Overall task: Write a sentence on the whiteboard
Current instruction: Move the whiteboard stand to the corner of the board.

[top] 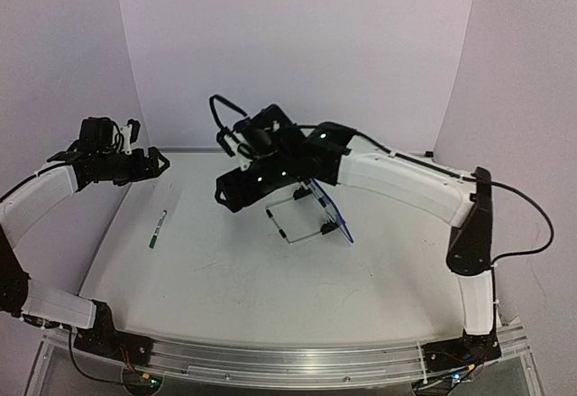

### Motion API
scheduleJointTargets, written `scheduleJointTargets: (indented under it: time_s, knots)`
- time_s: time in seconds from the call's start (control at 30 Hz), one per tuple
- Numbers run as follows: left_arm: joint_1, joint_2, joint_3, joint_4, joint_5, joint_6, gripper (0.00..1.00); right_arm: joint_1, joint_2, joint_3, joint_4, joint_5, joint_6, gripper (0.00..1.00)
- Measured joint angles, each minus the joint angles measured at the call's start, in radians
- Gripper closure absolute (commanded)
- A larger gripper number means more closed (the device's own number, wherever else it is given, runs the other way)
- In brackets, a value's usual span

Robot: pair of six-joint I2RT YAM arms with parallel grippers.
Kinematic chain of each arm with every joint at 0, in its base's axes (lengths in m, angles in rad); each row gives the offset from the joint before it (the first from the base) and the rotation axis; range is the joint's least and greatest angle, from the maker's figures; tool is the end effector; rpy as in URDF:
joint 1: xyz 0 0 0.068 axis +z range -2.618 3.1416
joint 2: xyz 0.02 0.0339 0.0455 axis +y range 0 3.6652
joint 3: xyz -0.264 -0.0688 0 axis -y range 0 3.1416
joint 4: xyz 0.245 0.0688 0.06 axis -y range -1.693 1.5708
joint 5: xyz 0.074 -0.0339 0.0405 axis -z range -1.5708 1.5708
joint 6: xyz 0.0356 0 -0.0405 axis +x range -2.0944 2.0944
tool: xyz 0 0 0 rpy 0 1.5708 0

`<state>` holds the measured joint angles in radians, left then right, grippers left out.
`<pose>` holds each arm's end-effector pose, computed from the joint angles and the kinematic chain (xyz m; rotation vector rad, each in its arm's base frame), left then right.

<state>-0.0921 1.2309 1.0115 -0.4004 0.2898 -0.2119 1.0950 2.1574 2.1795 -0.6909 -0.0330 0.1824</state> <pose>0.2701 -0.0352 0.3048 0.0333 2.2026 -0.4881 0.2260 0.4412 0.3308 -1.0483 2.0933 0.7069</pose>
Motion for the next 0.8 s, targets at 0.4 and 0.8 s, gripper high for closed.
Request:
scheduleJointTargets:
  time_s: [0.4, 0.8]
  knots:
    - [-0.058, -0.005, -0.006, -0.014, -0.042, -0.002, 0.11, -0.208, -0.522, -0.281, 0.003, 0.201, -0.071, 0.07]
    - [-0.305, 0.092, -0.022, 0.094, -0.029, -0.247, 0.14, -0.630, -0.572, -0.838, 0.127, -0.056, -0.048, 0.13]
